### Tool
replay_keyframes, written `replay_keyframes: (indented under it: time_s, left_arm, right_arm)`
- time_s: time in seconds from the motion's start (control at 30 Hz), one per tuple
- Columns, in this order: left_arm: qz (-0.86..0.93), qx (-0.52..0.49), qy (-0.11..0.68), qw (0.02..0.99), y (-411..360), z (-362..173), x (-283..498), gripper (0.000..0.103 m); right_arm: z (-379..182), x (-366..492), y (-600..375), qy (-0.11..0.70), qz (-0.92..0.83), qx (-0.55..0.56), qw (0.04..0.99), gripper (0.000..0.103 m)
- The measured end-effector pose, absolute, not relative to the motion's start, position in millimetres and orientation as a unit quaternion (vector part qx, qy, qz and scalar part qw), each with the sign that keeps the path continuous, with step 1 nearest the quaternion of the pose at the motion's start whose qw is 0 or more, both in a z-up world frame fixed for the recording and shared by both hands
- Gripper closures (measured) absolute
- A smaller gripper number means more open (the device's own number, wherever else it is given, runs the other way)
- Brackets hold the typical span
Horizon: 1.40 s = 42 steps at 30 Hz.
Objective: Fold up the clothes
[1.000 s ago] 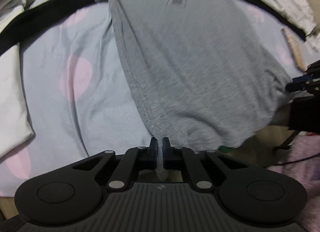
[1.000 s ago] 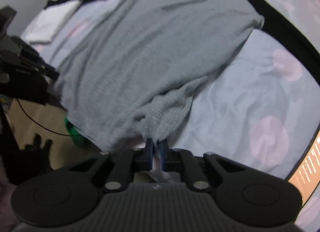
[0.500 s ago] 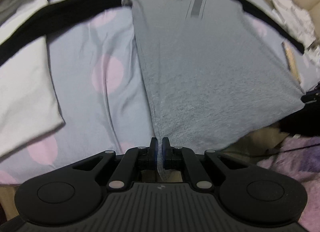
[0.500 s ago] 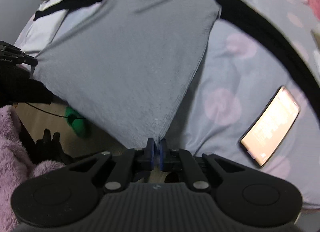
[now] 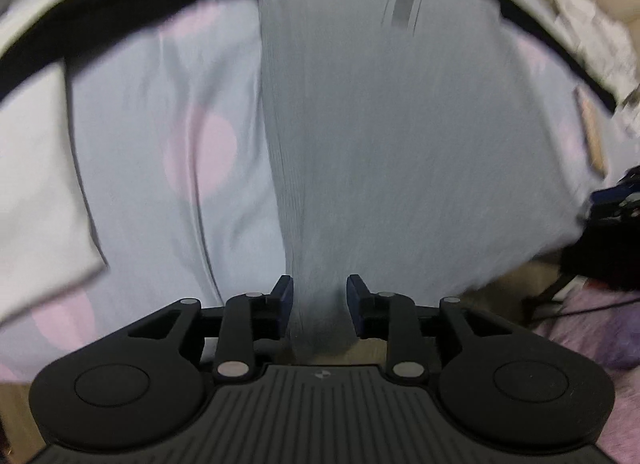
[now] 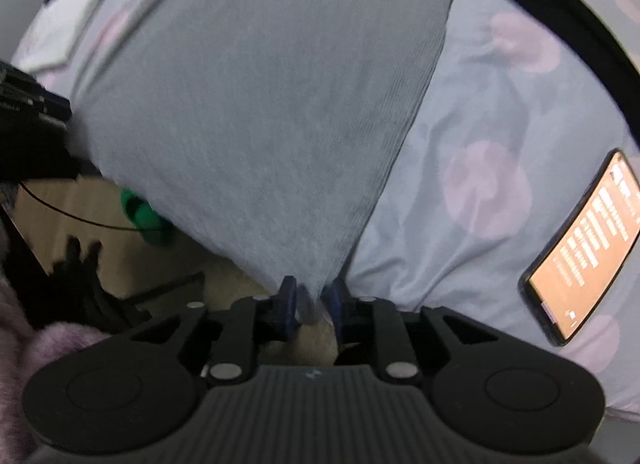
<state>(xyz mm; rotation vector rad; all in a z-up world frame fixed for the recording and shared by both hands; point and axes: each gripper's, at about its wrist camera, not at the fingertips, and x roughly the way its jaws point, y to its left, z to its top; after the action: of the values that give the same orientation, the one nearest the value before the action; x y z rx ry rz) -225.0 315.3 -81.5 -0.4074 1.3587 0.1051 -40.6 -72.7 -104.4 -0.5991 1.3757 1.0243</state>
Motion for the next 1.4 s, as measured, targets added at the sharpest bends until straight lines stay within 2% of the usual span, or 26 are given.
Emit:
replay_keyframes:
  time_s: [0.23,0.5,0.7,0.77,0.83,1.07,1.13,1.17,1.2,1.27,1.3,1.4]
  left_arm:
    - [0.133,-0.147,0.538,0.820,382,-45,-184,0.076]
    - [0.194,-0.095,0.468,0.857,434,-40,-99,0.076]
    - [0.186,-0.083,0.473,0.857,464,-74,-36,0.076]
    - [0.180,-0.074,0.477,0.857,468,-90,-24,0.075]
    - [0.173,-0.076,0.481,0.856,475,-105,-11,0.073]
    - [0.146,-0.123,0.463,0.865,486,-135,14,0.071]
    - [0.155,-0.122,0.447,0.873,482,-138,14,0.080]
    - [0.157,-0.126,0.439,0.876,481,-138,13,0.094]
    - [0.157,-0.129,0.434,0.878,480,-138,13,0.101]
    - [0.156,-0.125,0.429,0.881,477,-134,13,0.101]
    - [0.155,-0.116,0.427,0.883,476,-130,12,0.102]
    - [0.170,-0.103,0.396,0.896,478,-107,9,0.102]
  right_arm:
    - [-75,13,-60,0.540,0.423,-0.233,0.690,0.078]
    - [-60,100,-25,0.466,0.393,-0.174,0.773,0.077]
    - [-72,165,23,0.431,0.386,-0.159,0.800,0.077]
    - [-78,185,36,0.426,0.388,-0.158,0.802,0.072]
    - [-89,203,52,0.422,0.388,-0.158,0.804,0.060]
    - [-126,244,93,0.419,0.396,-0.139,0.805,0.059]
    - [-136,248,102,0.428,0.401,-0.126,0.800,0.059]
    - [-139,245,104,0.425,0.400,-0.127,0.802,0.058]
    - [-143,242,107,0.421,0.399,-0.130,0.804,0.060]
    - [-145,237,110,0.410,0.401,-0.140,0.807,0.080]
    - [-143,235,110,0.404,0.404,-0.148,0.808,0.097]
    - [-131,230,108,0.378,0.409,-0.165,0.814,0.098]
